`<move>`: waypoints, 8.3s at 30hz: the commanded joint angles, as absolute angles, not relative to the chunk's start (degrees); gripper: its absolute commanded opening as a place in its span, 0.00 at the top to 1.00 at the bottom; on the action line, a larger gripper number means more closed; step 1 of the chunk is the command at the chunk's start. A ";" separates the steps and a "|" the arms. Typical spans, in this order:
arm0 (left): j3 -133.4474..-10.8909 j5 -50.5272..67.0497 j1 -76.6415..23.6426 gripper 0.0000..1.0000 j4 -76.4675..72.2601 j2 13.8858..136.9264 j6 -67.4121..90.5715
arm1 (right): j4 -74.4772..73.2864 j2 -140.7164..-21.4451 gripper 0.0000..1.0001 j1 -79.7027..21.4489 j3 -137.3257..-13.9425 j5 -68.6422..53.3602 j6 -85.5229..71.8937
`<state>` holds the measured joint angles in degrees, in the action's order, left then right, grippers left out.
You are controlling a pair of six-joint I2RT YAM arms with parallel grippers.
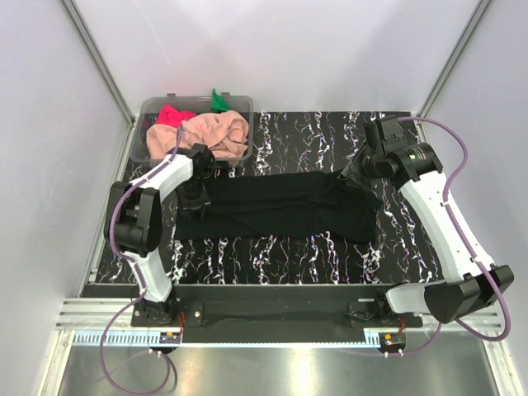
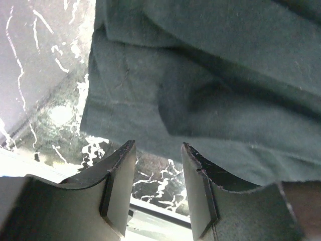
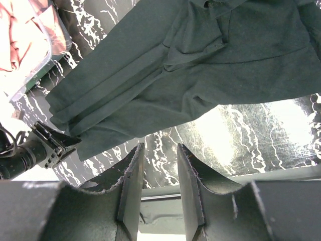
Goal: Fold and stack the t-shirts
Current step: Fold the tshirt
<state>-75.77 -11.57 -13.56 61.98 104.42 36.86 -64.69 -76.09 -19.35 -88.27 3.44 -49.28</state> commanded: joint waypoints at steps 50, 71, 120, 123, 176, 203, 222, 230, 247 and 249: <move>-97.75 -11.71 -7.11 0.54 65.83 108.91 29.45 | -61.60 -74.09 0.63 -19.60 -81.48 -8.34 -48.34; -77.25 -3.08 -22.59 0.53 58.98 95.36 26.82 | -56.51 -95.79 0.60 -19.60 -76.55 5.89 -50.01; -73.83 -0.69 -23.03 0.53 55.81 97.91 19.34 | -39.55 -106.07 0.51 -16.08 -72.78 -2.72 -51.06; -73.83 -1.41 -23.03 0.53 55.90 97.74 19.16 | -39.11 -107.13 0.55 -16.08 -72.51 -1.41 -51.50; -77.43 -1.41 -23.03 0.54 59.85 98.09 18.54 | 5.35 -79.19 0.56 -20.04 -34.37 6.59 -92.01; -77.17 -0.79 -23.12 0.54 59.41 98.00 18.28 | -10.10 -82.54 0.54 -19.60 -41.13 4.48 -96.59; -77.52 -0.35 -23.11 0.54 59.24 98.79 18.11 | -0.53 -92.37 0.55 -19.51 -42.27 7.56 -94.49; -78.05 0.17 -23.11 0.55 59.15 100.19 18.02 | -3.68 -86.41 0.55 -19.77 -44.39 4.56 -91.85; -77.43 0.97 -23.03 0.55 58.97 100.37 17.93 | -4.66 -92.28 0.54 -19.16 -48.43 4.04 -88.07; -77.61 0.97 -23.11 0.55 59.06 100.37 17.84 | -4.57 -92.64 0.53 -19.16 -48.60 4.66 -87.80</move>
<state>-76.14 0.62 -22.94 59.42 101.25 18.83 -4.38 -92.12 -19.49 -46.35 3.81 -89.06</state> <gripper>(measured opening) 0.455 0.461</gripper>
